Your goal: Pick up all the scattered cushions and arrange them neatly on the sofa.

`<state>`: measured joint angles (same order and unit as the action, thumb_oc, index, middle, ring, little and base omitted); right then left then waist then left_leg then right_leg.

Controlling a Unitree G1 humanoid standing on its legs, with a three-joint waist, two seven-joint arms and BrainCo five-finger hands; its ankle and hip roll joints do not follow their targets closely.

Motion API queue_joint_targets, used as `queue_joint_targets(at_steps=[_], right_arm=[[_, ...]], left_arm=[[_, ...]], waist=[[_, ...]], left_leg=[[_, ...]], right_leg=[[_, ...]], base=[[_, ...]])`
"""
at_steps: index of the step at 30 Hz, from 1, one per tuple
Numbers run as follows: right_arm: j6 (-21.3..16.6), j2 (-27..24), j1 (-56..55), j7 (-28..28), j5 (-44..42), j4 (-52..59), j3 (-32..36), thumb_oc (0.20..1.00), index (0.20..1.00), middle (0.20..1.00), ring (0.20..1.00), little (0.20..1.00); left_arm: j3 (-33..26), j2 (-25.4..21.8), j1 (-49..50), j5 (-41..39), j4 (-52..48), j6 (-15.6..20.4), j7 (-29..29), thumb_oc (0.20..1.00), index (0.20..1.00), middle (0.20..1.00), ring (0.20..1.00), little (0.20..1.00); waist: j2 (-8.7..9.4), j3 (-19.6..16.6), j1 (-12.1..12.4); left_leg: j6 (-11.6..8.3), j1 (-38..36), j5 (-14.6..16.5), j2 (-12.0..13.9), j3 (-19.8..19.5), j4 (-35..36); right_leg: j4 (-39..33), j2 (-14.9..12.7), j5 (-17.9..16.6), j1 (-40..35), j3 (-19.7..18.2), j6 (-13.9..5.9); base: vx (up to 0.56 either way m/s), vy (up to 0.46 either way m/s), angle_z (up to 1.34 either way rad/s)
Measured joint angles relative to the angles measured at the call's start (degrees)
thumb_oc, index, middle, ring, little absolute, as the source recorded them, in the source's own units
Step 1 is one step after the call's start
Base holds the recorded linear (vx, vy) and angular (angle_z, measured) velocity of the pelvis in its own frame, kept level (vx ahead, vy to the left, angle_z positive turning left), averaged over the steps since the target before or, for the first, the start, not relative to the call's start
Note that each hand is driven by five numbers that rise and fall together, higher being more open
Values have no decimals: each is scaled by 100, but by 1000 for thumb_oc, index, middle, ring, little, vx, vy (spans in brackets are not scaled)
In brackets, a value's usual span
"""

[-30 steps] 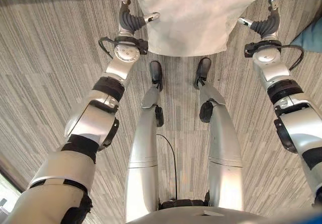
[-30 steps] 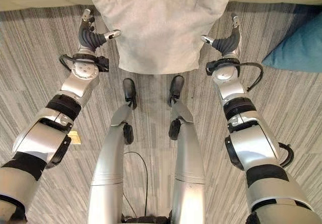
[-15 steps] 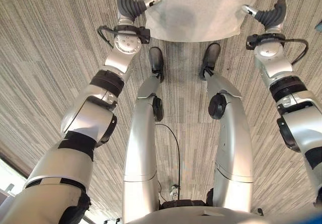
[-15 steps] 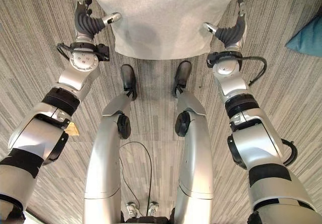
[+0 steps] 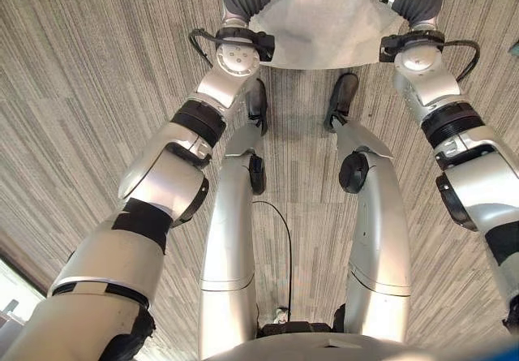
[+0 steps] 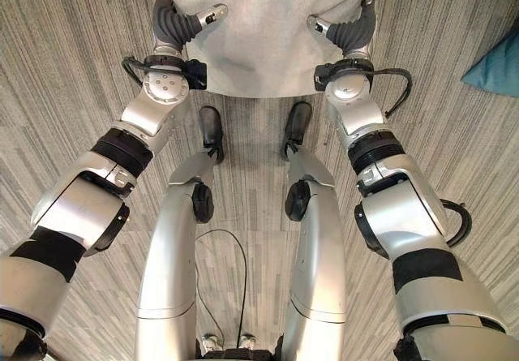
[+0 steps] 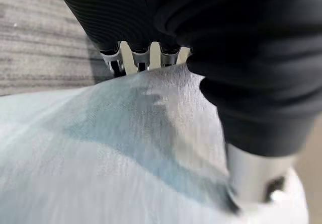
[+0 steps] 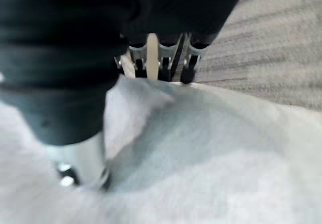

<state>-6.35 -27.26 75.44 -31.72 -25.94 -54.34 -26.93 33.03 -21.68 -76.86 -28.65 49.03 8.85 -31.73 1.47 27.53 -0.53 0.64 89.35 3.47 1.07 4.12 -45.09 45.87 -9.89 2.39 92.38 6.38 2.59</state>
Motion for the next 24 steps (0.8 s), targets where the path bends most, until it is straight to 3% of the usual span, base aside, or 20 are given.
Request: queue_joint_targets(at_steps=[3,9,14,15,17,20,22,24], right_arm=[[-30,-128,5,-6,-17,187,77,200,200,200,200,200],[-31,-234,-58,-66,28,521,303,200,200,200,200,200],[-97,160,-928,-126,100,1312,669,200,200,200,200,200],[-114,280,-1262,-129,164,1610,781,200,200,200,200,200],[-413,448,-2015,-129,243,2172,1064,200,200,200,200,200],[-621,675,-2433,-127,234,2797,1476,200,200,200,200,200],[-730,791,-3204,3,232,3664,1469,200,200,200,200,200],[-927,869,-3648,116,243,4015,1448,200,200,200,200,200]], left_arm=[[-50,-284,-7,3,-90,0,6,200,200,200,200,200],[-232,-426,48,3,-558,7,-82,200,200,200,200,200],[-730,-520,967,119,-1376,3,-115,200,200,200,200,200],[-982,-403,1375,130,-1753,23,-117,200,200,200,200,200],[-1222,-193,2049,259,-2312,174,-127,200,200,200,200,200],[-1570,-59,2370,354,-2857,183,-124,200,200,200,200,200],[-1844,136,3215,456,-3456,196,-106,200,200,200,200,200],[-1832,188,3695,570,-3601,322,-70,200,200,200,200,200]], waist=[[0,0,-14],[-2,-1,-9],[-6,-4,-83],[-44,-110,-101],[-99,-669,-86],[-125,-672,-96],[-174,-446,-174],[-161,-613,-176]], left_leg=[[-2,-40,-37,24,1,56],[-10,-194,-139,52,36,284],[-48,-1399,-454,49,65,1236],[-68,-1578,-463,42,33,1396],[-94,-1480,-421,4,-27,1515],[-133,-1791,-471,-16,-52,1681],[-135,-2936,-529,-19,-171,2027],[-166,-3583,-515,-23,-196,2362]], right_leg=[[-88,38,-86,-56,2,26],[-305,79,-190,-191,2,49],[-1111,164,-427,-1323,40,29],[-1248,174,-397,-1513,70,-29],[-1356,181,-374,-1416,80,-87],[-1489,185,-391,-1734,106,-125],[-1776,173,-389,-2938,297,-73],[-2032,211,-332,-3546,294,-138]], base=[[-2,-2,-4],[-9,-2,-2],[-71,-8,0],[-39,-14,3],[-17,2,2],[-17,-33,1],[11,-81,13],[44,-40,6]])
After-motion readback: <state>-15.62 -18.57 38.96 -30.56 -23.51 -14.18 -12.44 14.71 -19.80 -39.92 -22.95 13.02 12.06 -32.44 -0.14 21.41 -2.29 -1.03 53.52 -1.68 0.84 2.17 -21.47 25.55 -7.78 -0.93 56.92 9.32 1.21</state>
